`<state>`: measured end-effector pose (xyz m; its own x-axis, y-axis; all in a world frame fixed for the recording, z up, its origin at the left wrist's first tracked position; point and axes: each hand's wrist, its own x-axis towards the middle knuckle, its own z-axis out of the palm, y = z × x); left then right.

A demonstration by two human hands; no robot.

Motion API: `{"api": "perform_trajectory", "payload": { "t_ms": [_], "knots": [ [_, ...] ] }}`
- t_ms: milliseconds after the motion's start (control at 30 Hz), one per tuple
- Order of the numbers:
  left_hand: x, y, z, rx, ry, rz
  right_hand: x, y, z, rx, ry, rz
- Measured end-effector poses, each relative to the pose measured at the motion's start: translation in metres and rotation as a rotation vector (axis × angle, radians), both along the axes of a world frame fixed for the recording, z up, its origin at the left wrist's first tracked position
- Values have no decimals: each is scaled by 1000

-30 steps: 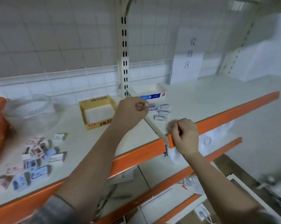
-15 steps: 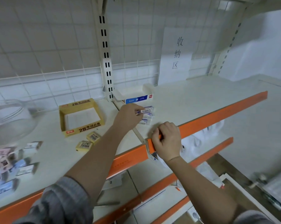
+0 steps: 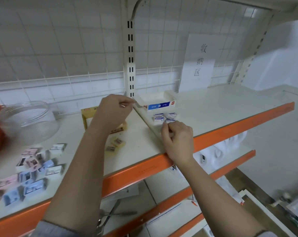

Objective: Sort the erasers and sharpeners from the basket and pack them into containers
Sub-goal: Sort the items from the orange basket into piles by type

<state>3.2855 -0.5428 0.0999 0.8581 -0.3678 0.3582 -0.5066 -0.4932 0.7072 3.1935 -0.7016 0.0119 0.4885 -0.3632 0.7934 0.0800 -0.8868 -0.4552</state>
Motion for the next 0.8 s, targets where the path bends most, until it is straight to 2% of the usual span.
{"api": "perform_trajectory", "payload": {
  "t_ms": [167, 333, 500, 633, 800],
  "knots": [
    [-1, 97, 21, 84, -72, 104, 28, 72, 35, 56, 15, 144],
    [1, 218, 40, 178, -125, 241, 57, 169, 54, 220, 209, 256],
    [8, 332, 40, 251, -125, 317, 86, 266, 77, 271, 309, 389],
    [13, 395, 31, 284, -103, 372, 113, 327, 97, 208, 379, 459],
    [13, 433, 26, 296, -46, 381, 157, 377, 108, -54, 572, 546]
  ]
}}
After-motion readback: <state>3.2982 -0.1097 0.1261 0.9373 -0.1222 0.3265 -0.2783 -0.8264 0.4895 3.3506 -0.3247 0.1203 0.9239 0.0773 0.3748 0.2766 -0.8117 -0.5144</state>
